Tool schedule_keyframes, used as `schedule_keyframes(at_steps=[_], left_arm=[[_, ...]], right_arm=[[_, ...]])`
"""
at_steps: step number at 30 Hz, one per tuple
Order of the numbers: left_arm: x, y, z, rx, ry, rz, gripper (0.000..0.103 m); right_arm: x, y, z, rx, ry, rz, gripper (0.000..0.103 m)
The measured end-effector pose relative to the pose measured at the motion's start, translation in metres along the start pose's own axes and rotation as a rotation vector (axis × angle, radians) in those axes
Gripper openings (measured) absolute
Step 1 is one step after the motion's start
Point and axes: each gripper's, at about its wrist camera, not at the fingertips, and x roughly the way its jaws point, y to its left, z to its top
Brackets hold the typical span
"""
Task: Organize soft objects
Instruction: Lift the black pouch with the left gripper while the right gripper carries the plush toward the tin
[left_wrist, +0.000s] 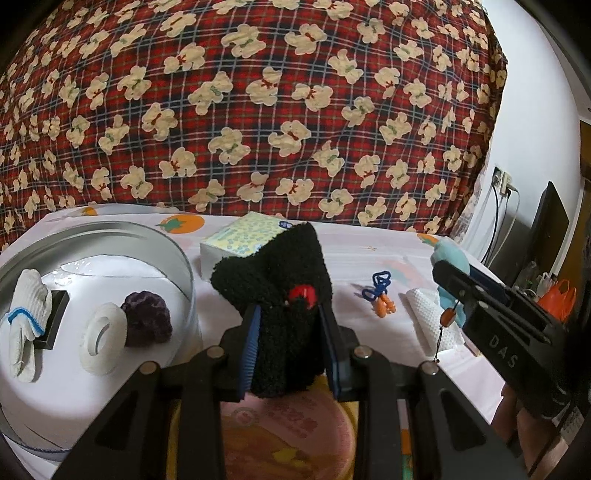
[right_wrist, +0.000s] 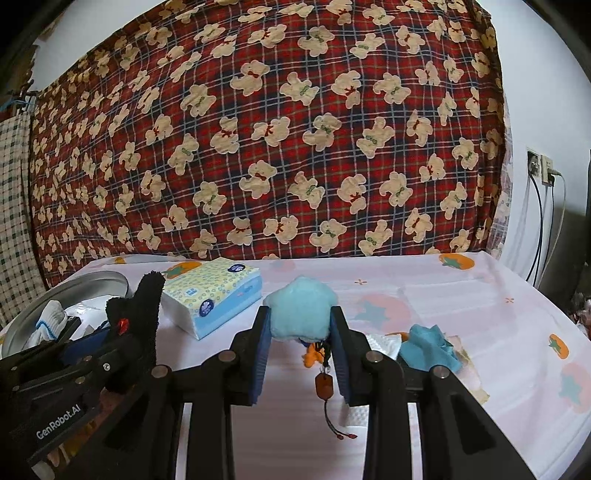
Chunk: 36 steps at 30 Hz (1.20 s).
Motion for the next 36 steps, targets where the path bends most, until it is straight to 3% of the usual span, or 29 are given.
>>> schedule_keyframes(at_steps=[36], left_arm=[[0.000, 0.028, 0.002, -0.043, 0.005, -0.008, 0.030]], right_arm=[[0.001, 0.035, 0.001, -0.040, -0.021, 0.057, 0.033]])
